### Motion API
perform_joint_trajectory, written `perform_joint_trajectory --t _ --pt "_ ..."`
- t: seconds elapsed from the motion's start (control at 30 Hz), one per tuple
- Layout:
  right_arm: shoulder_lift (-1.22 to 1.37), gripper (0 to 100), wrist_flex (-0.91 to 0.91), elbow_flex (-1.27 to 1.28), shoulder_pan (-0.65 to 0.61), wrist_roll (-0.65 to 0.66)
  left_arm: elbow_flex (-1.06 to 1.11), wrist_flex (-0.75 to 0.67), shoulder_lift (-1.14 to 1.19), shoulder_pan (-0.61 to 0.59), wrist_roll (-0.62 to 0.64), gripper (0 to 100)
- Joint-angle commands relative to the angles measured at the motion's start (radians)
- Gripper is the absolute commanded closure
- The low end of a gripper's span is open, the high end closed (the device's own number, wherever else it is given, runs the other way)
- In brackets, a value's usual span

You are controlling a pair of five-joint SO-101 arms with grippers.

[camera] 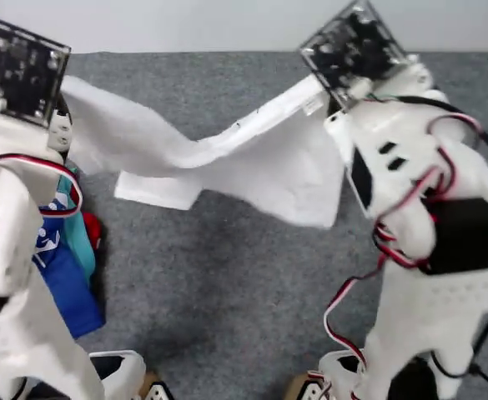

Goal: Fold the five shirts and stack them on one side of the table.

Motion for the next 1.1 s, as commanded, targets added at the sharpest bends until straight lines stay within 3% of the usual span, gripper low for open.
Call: perform_joint_trajectory --t 0.0,0.13,0.3,0.43,0.53,0.83,0.97,1.07 --pt "-0.064 98.9 -0.054 -0.054 0.027 0.029 -0.067 -0.026 -0.009 0.04 -0.014 100" --pt "-0.108 98.9 -0.042 -0.054 0.025 0.041 -0.113 0.028 -0.017 0.043 -0.063 100" --pt "-0.108 98.9 0.131 -0.046 0.027 0.041 -0.168 0.245 -0.017 0.041 -0.138 100" --pt "-0.022 98.9 0.312 -0.046 0.024 0.034 -0.03 0.239 -0.052 -0.008 -0.19 100" --pt "0.064 98.9 0.369 -0.04 0.027 0.032 0.188 0.239 -0.083 0.02 -0.249 100" --pt "0.317 98.9 0.269 0.226 0.027 0.028 0.846 0.199 -0.005 0.077 -0.376 100" --pt "0.401 98.9 0.163 0.328 0.027 0.005 0.995 0.118 0.161 0.117 -0.388 100" --pt "0.449 98.9 0.091 0.371 0.024 0.005 0.989 0.107 0.304 0.114 -0.387 99"
